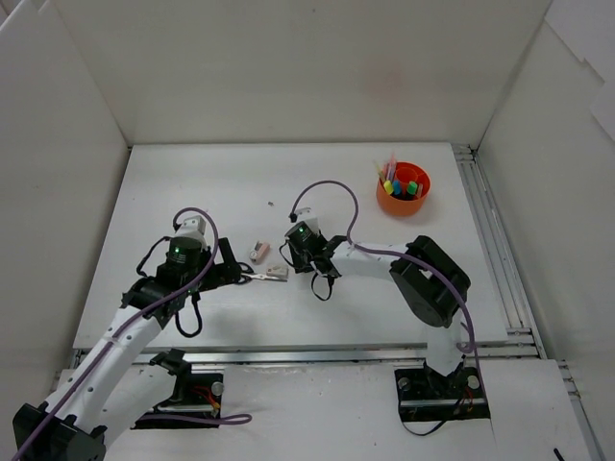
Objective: Sort the stationery into containers
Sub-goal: Pick up the stationery from the center of the board.
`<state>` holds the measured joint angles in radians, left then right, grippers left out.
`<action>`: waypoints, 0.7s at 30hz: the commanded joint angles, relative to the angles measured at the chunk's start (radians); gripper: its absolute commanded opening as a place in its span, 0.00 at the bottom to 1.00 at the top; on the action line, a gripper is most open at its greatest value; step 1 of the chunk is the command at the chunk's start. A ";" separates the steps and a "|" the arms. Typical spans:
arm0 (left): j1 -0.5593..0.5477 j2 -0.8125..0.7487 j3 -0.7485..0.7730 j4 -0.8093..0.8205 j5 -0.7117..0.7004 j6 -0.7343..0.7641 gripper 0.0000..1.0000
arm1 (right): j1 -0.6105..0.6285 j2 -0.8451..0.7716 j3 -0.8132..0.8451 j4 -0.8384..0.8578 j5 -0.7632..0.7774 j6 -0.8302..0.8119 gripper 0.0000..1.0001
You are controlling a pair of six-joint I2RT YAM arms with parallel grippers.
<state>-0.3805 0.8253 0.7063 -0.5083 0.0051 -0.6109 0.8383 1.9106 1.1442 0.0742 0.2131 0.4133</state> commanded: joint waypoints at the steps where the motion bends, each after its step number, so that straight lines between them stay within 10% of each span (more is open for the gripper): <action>1: -0.005 0.012 0.016 0.037 -0.033 -0.001 1.00 | 0.022 0.008 0.023 0.021 0.077 0.027 0.37; 5: -0.005 0.024 0.007 0.065 -0.040 0.013 0.99 | 0.033 0.021 0.031 0.022 0.077 0.009 0.33; 10: -0.005 0.035 0.001 0.093 -0.042 0.019 1.00 | 0.030 0.010 0.035 0.038 0.069 -0.056 0.00; 21: -0.005 0.029 0.018 0.100 -0.063 0.016 1.00 | -0.232 -0.359 0.020 0.049 0.164 -0.189 0.00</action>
<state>-0.3805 0.8585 0.6895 -0.4557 -0.0299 -0.6033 0.6930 1.7267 1.1286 0.0940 0.2745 0.2745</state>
